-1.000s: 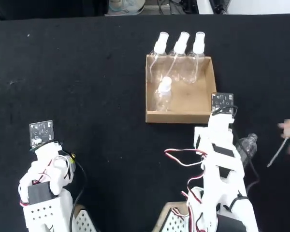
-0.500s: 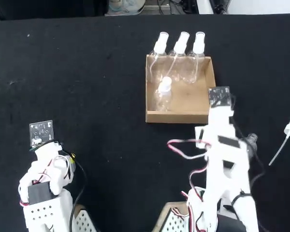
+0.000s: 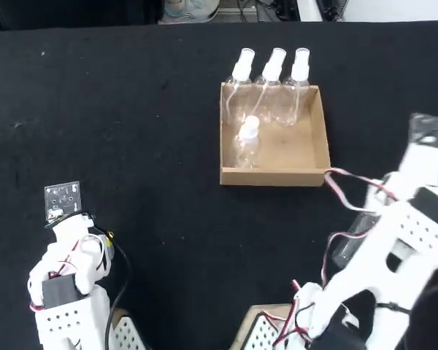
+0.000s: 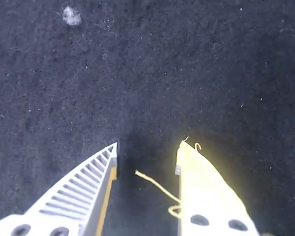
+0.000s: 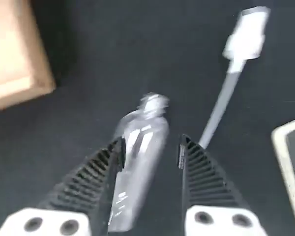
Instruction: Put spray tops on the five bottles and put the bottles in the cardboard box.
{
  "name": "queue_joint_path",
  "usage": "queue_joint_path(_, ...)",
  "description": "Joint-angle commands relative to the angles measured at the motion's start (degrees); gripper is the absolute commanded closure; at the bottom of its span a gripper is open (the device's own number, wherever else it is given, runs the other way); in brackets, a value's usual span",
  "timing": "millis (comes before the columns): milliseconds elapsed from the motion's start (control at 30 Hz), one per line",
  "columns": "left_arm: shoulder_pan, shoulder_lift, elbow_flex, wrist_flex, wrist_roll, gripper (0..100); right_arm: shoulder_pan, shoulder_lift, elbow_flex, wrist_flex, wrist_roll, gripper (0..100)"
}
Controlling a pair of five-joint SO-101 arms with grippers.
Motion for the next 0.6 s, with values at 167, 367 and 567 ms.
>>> queue_joint_path(167,-0.4,-0.35,1.27,0.26,-0.62,81,4.48,30.2,-37.49,13.89,-0.53,84.2)
queue_joint_path(367,-0.48,-0.35,1.27,0.26,-0.62,81,6.33,57.89,-68.26,22.77,-1.85,84.1)
queue_joint_path(567,-0.4,-0.35,1.27,0.26,-0.62,81,4.57,78.73,-93.85,35.43,-3.25,80.2)
